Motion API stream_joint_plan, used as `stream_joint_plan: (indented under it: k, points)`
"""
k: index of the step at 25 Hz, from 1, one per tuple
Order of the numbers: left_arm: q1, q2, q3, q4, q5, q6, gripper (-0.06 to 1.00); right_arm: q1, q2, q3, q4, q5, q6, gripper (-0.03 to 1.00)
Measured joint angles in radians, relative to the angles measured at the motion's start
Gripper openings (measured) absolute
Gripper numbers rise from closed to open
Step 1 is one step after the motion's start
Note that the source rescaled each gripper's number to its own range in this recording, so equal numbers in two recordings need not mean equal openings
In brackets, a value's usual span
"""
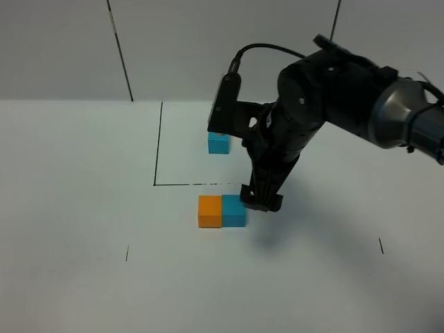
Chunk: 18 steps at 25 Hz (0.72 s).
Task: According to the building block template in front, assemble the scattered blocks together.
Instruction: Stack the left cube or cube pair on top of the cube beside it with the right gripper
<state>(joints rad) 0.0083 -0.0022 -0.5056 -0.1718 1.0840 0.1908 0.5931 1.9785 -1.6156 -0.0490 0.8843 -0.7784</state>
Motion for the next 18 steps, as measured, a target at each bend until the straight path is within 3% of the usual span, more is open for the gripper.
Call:
stream_joint_plan:
  k: [18]
  points:
    - [0.0,0.0,0.0,0.0,0.0,0.0,0.68,0.05,0.172,-0.12,0.049,-0.028,-0.026,1.0]
